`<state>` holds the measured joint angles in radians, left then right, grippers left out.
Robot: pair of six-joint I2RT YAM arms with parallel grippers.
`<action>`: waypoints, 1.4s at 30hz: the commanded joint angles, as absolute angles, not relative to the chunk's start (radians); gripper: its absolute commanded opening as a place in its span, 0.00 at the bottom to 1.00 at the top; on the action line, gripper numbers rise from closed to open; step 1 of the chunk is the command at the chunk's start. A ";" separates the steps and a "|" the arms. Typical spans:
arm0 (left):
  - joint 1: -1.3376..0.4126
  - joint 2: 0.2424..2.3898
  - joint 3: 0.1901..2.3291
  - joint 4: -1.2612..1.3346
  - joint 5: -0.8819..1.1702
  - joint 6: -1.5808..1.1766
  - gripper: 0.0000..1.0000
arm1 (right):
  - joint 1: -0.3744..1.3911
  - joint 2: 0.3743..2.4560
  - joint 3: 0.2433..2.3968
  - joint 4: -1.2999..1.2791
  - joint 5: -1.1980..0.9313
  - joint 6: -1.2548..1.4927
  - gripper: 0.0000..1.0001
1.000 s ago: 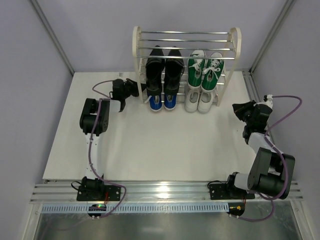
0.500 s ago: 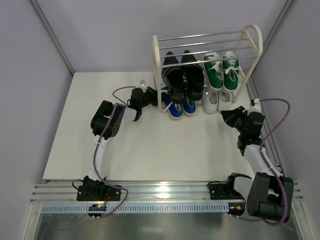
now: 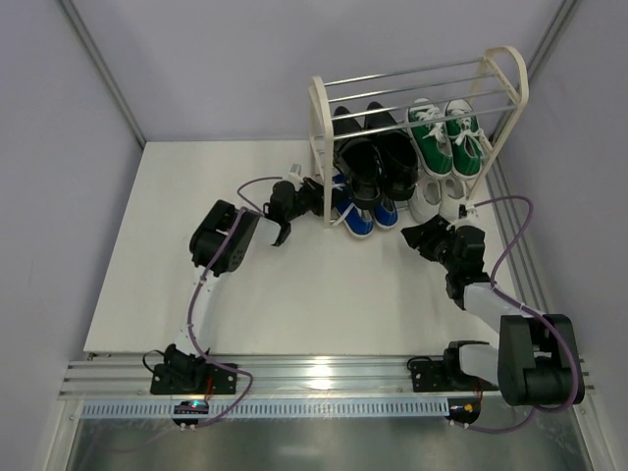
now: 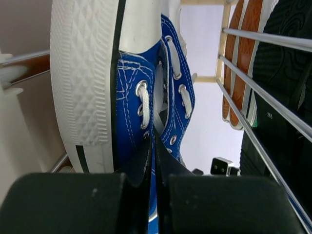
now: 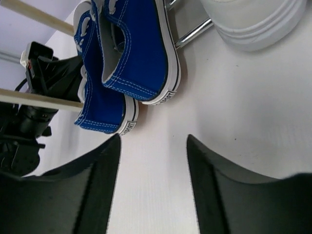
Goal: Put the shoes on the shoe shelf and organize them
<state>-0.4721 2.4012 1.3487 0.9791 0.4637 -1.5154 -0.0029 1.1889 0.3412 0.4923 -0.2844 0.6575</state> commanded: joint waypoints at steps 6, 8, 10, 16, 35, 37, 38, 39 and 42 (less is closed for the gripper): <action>-0.534 2.388 1.384 1.038 0.471 -1.552 0.00 | 0.000 1.166 0.230 0.679 -0.011 0.912 0.71; -0.534 2.382 1.371 1.049 0.471 -1.562 0.00 | 0.000 1.175 0.181 0.751 0.039 0.957 0.73; -0.534 2.378 1.355 1.080 0.472 -1.578 0.00 | 0.000 1.210 0.161 0.823 0.031 1.008 0.75; -0.497 2.300 1.247 1.152 0.488 -1.595 0.13 | 0.000 1.486 0.138 1.199 -0.067 1.164 0.78; -0.347 2.072 0.888 1.311 0.508 -1.539 0.34 | 0.032 1.783 0.147 1.542 -0.158 1.224 0.04; -0.341 2.074 0.849 1.333 0.505 -1.539 0.20 | 0.043 1.772 0.155 1.526 -0.189 1.223 0.04; -0.338 2.075 0.836 1.357 0.506 -1.542 0.17 | 0.063 1.773 0.166 1.528 -0.196 1.226 0.04; -0.331 2.077 0.812 1.368 0.508 -1.543 0.11 | 0.078 1.773 0.172 1.528 -0.195 1.229 0.04; -0.315 2.086 0.769 1.405 0.511 -1.543 0.05 | 0.155 1.763 0.207 1.493 -0.164 1.229 0.04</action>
